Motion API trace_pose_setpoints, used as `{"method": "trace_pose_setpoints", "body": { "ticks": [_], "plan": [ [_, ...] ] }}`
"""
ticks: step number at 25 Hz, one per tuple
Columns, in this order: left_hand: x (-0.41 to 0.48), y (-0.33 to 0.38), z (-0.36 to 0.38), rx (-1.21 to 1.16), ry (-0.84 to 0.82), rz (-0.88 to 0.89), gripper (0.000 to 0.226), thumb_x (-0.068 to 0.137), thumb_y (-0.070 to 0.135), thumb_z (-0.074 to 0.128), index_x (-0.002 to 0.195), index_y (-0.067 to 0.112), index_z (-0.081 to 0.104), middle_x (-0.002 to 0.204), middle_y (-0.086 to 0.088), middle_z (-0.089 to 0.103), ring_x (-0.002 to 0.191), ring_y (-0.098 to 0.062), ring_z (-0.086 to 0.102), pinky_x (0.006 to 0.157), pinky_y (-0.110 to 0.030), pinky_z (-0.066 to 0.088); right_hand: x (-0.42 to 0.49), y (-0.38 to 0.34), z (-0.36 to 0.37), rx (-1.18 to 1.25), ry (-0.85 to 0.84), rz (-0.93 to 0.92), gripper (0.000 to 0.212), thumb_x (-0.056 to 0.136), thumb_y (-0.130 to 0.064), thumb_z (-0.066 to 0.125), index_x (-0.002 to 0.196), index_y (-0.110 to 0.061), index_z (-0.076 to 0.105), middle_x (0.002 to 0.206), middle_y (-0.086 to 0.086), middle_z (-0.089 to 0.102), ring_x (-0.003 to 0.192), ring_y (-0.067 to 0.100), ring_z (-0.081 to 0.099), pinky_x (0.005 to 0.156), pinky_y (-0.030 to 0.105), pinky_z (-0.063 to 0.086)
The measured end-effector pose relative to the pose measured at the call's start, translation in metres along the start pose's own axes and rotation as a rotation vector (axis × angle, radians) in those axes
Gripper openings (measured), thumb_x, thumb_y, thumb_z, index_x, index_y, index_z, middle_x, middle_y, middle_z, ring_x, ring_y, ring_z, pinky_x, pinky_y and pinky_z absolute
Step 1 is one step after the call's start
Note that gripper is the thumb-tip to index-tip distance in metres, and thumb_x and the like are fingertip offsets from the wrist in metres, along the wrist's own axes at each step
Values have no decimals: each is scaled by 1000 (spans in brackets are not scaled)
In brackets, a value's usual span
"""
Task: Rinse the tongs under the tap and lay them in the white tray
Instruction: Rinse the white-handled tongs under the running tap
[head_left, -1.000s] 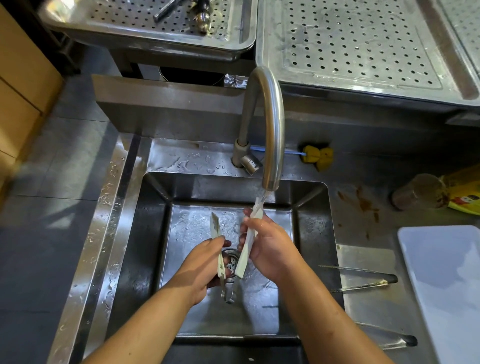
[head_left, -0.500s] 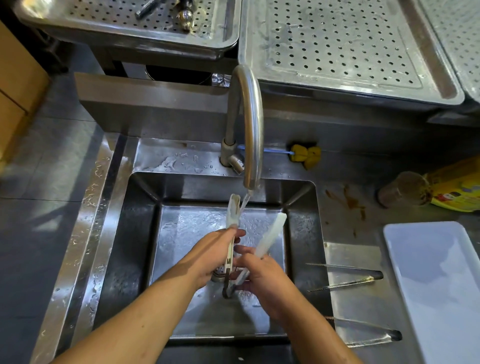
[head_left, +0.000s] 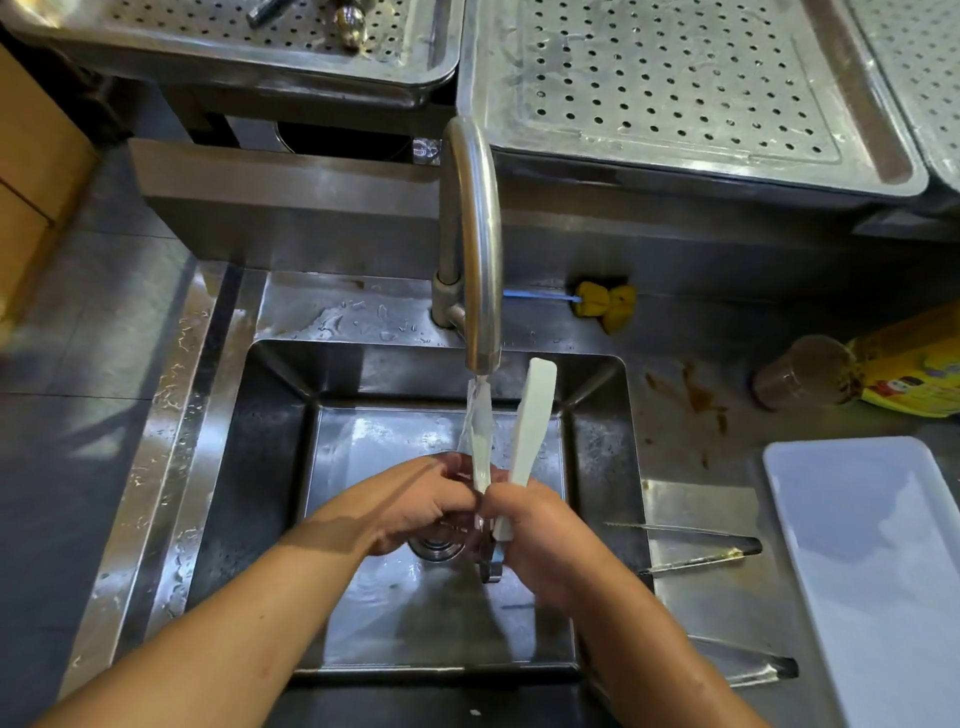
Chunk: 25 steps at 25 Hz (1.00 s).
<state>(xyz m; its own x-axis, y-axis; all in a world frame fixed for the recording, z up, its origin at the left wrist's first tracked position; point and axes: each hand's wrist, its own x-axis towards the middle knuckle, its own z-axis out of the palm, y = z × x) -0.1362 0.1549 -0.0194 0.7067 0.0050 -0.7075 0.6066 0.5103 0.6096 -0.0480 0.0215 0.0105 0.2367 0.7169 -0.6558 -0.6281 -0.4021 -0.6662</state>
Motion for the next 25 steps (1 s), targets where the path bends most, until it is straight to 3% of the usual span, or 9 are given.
{"method": "trace_pose_setpoints", "body": {
  "ticks": [2, 5, 9, 12, 16, 20, 23, 25],
  "plan": [
    [4, 2, -4, 180, 94, -5, 30, 69, 9, 70, 95, 19, 80, 86, -21, 79, 61, -21, 70, 57, -30, 54, -1, 2, -1, -45, 8, 31, 43, 61, -11, 60, 102, -10, 73, 84, 16, 66, 74, 28, 59, 58, 31, 47],
    [17, 8, -6, 293, 352, 43, 12, 91, 17, 67, 99, 15, 76, 87, -16, 80, 61, -24, 72, 55, -35, 55, -6, 12, -6, -122, 41, 86, 46, 57, -20, 64, 100, -4, 65, 81, 14, 63, 67, 27, 59, 61, 36, 49],
    [31, 16, -7, 173, 592, 104, 21, 100, 27, 63, 91, 12, 74, 78, -18, 75, 63, -29, 69, 68, -50, 64, -14, 25, -9, -153, 23, 173, 51, 52, -28, 65, 95, -2, 63, 78, 21, 60, 58, 27, 61, 51, 30, 49],
    [33, 15, -3, 122, 514, 95, 11, 99, 20, 67, 96, 11, 73, 88, -24, 78, 66, -29, 74, 67, -51, 65, -17, 25, -11, -139, 87, 209, 56, 55, -30, 66, 101, 1, 61, 71, 20, 59, 50, 24, 58, 44, 25, 44],
    [31, 4, -1, 150, 329, 33, 18, 95, 13, 67, 110, 5, 72, 94, -17, 82, 87, -35, 80, 83, -52, 66, -16, 20, -12, -205, 185, 193, 44, 89, -36, 61, 109, 3, 64, 59, 5, 65, 46, 19, 55, 42, 24, 42],
    [36, 8, -1, 200, 566, -112, 40, 100, 42, 58, 99, 6, 77, 93, -18, 82, 92, -40, 78, 91, -55, 62, -13, 16, -5, -301, 204, 150, 41, 90, -51, 58, 97, -11, 63, 51, -6, 60, 42, 14, 49, 41, 22, 38],
    [34, 3, 0, 129, 528, -38, 33, 103, 38, 59, 106, 7, 71, 99, -17, 81, 87, -33, 79, 84, -49, 65, -6, 15, -6, -454, 283, 130, 40, 90, -62, 59, 104, -25, 62, 70, -11, 62, 55, 5, 52, 50, 23, 39],
    [26, 3, 2, -194, 382, -22, 34, 104, 35, 58, 115, 6, 72, 109, -23, 79, 86, -31, 77, 77, -46, 65, -1, 16, -10, -599, 364, 97, 47, 94, -63, 59, 118, -23, 60, 85, -9, 65, 70, 7, 60, 57, 26, 45]
  ]
}}
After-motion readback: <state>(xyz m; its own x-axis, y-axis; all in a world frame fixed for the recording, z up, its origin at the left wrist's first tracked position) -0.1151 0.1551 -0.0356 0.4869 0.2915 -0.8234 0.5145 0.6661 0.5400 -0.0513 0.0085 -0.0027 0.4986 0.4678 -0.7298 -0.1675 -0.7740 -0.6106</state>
